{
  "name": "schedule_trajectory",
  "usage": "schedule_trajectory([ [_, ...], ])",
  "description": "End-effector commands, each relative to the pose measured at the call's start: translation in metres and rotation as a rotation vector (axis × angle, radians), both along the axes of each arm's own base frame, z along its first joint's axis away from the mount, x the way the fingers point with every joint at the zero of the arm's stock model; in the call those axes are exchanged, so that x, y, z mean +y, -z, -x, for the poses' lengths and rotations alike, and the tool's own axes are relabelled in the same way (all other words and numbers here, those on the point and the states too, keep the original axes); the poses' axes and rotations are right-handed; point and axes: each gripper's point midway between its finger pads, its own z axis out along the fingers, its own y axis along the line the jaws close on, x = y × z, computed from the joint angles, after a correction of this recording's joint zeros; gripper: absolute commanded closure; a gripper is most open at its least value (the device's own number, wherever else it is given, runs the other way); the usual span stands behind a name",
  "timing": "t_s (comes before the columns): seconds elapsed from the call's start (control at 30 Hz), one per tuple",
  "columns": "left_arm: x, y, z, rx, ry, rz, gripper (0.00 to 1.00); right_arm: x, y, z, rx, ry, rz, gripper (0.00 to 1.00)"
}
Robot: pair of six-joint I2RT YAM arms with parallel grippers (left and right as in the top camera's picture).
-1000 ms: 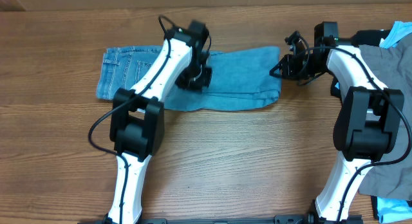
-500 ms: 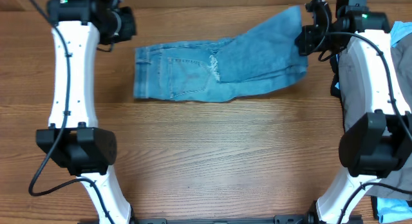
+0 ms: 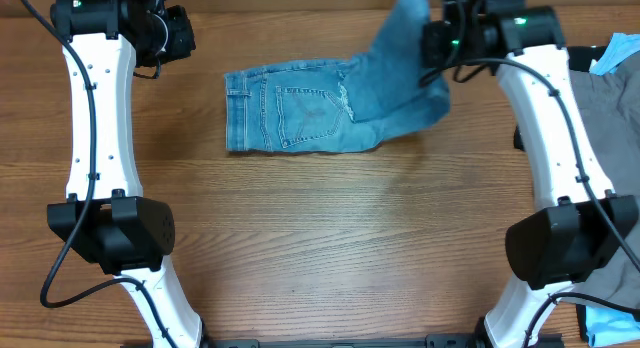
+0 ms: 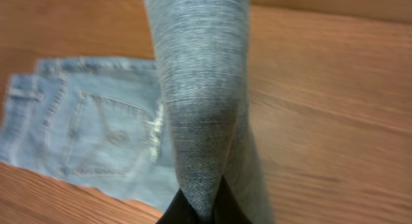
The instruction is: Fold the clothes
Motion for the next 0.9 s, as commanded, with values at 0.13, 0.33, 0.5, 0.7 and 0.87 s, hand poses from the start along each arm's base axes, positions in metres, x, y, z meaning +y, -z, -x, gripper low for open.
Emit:
schedule_trajectory([
  [0.13, -0.020, 0.002, -0.001, 0.005, 0.044, 0.092, 0.84, 0.062, -0.053, -0.001, -0.121, 0.046, -0.155, 0.96],
  [0.33, -0.089, 0.026, -0.004, 0.012, 0.228, 0.334, 0.96, 0.070, -0.055, 0.000, -0.127, 0.036, -0.163, 0.96],
  [0.5, -0.170, 0.090, -0.001, 0.023, 0.342, 0.541, 0.96, 0.070, -0.055, 0.000, -0.118, 0.054, -0.180, 0.96],
  [0.7, -0.246, 0.117, 0.011, -0.010, 0.406, 0.536, 0.96, 0.078, -0.055, 0.003, -0.105, 0.057, -0.200, 0.96],
  [0.87, -0.264, 0.110, -0.003, -0.106, 0.389, 0.502, 0.96, 0.088, -0.055, 0.007, -0.089, 0.048, -0.227, 0.96],
])
